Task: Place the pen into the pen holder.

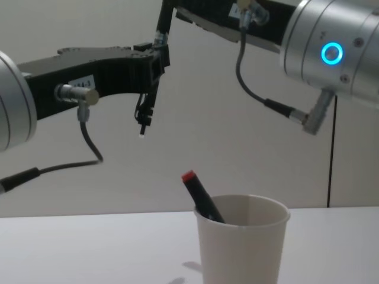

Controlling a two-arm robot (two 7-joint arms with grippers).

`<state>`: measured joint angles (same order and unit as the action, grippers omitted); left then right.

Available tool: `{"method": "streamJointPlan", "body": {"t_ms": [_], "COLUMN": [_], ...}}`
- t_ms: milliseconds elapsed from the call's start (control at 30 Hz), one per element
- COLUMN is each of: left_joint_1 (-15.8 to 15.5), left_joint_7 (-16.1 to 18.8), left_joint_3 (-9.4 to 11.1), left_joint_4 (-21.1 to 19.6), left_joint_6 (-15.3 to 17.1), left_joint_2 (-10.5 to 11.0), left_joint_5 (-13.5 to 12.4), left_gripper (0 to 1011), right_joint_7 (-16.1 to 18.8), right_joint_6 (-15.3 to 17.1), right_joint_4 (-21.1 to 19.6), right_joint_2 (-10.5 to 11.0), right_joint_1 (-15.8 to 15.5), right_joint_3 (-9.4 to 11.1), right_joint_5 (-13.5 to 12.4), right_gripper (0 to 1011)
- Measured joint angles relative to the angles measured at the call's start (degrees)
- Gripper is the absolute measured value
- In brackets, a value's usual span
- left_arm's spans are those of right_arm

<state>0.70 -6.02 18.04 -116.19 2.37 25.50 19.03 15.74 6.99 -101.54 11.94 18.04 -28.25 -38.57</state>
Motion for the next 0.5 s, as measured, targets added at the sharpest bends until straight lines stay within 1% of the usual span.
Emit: {"method": "streamJointPlan", "body": {"t_ms": [33, 133, 167, 200, 433, 500], "left_joint_1": [0.0, 0.0, 0.0, 0.0, 0.0, 0.0], "left_joint_7": [0.0, 0.0, 0.0, 0.0, 0.0, 0.0], "left_joint_3": [0.0, 0.0, 0.0, 0.0, 0.0, 0.0], "left_joint_4": [0.0, 0.0, 0.0, 0.0, 0.0, 0.0], "left_joint_6": [0.0, 0.0, 0.0, 0.0, 0.0, 0.0], "left_joint_2": [0.0, 0.0, 0.0, 0.0, 0.0, 0.0], "left_joint_5": [0.0, 0.0, 0.0, 0.0, 0.0, 0.0], "left_gripper": [135, 135, 135, 135, 135, 135], "right_joint_7": [0.0, 0.0, -0.01, -0.01, -0.03, -0.04], "right_joint_6": [-0.01, -0.06, -0.07, -0.07, -0.12, -0.13], "right_joint_4": [-0.01, -0.07, -0.08, -0.09, -0.16, -0.18], "right_joint_2": [-0.01, -0.04, -0.04, -0.04, -0.08, -0.09], "right_joint_1": [-0.01, -0.02, -0.02, -0.03, -0.06, -0.07], "right_joint_3": [0.0, 0.03, 0.04, 0.04, 0.07, 0.07], "right_joint_5": [-0.08, -0.4, -0.46, -0.51, -0.83, -0.9], "right_gripper": [974, 895, 895, 845, 659, 575]}}
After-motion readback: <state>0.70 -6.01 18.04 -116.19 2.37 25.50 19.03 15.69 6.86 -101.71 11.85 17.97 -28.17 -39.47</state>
